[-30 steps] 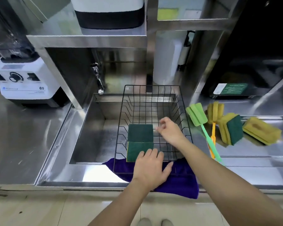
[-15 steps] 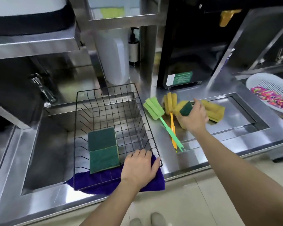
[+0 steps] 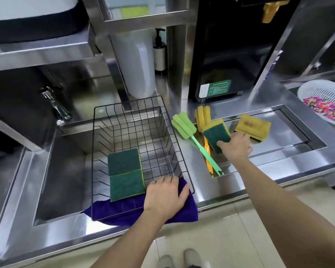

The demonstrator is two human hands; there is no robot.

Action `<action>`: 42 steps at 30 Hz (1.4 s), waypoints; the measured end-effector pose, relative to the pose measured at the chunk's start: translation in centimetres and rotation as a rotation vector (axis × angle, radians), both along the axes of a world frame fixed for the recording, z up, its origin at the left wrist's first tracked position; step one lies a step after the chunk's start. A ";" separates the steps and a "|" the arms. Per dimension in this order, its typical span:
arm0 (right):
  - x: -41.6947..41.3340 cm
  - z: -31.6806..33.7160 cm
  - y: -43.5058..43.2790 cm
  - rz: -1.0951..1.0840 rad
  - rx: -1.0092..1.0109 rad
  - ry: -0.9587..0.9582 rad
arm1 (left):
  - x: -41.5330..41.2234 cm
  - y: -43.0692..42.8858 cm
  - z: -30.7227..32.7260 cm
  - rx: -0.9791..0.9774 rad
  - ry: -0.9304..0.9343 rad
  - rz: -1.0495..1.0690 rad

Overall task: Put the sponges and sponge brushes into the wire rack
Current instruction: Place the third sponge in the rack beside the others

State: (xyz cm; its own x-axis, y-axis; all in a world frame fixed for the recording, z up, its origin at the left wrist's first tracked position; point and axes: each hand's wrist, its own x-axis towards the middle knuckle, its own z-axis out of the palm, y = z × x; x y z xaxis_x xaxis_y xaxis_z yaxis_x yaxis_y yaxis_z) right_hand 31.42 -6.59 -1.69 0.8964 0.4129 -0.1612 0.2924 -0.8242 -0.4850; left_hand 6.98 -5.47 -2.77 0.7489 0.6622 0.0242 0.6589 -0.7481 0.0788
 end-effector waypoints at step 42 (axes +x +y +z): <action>-16.3 -1.1 19.8 0.466 0.314 0.596 | -8.7 3.6 -0.4 0.044 -0.269 0.388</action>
